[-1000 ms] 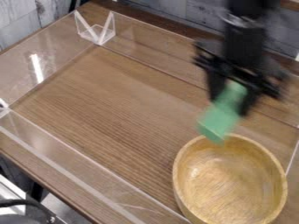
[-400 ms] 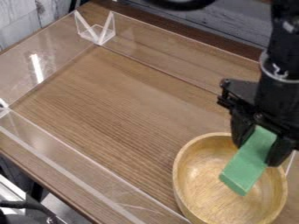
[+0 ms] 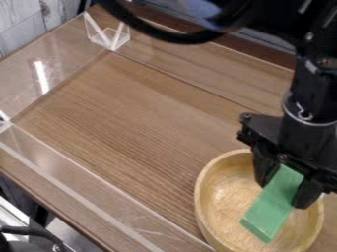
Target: Put the green block in the brown bowl
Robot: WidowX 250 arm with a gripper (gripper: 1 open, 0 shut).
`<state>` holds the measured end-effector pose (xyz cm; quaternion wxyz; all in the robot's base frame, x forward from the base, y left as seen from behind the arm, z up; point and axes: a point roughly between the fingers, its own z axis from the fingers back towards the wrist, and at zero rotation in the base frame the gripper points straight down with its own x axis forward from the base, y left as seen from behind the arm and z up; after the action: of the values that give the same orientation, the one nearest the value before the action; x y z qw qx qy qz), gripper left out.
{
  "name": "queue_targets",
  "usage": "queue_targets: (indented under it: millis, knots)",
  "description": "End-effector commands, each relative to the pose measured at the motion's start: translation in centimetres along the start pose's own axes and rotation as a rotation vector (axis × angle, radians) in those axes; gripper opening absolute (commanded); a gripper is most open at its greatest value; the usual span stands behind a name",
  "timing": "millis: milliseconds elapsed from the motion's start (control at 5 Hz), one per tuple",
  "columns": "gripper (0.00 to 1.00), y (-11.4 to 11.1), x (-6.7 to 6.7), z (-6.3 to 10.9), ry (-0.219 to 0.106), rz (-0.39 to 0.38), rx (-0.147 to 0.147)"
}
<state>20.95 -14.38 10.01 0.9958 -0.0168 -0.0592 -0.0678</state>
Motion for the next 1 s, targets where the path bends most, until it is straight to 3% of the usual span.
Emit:
queue_targets:
  millis: [0, 800]
  knots:
    - [0.00, 0.07, 0.38, 1.09, -0.055, 0.019, -0.028]
    - [0.00, 0.96, 0.27, 0.69, -0.053, 0.081, -0.046]
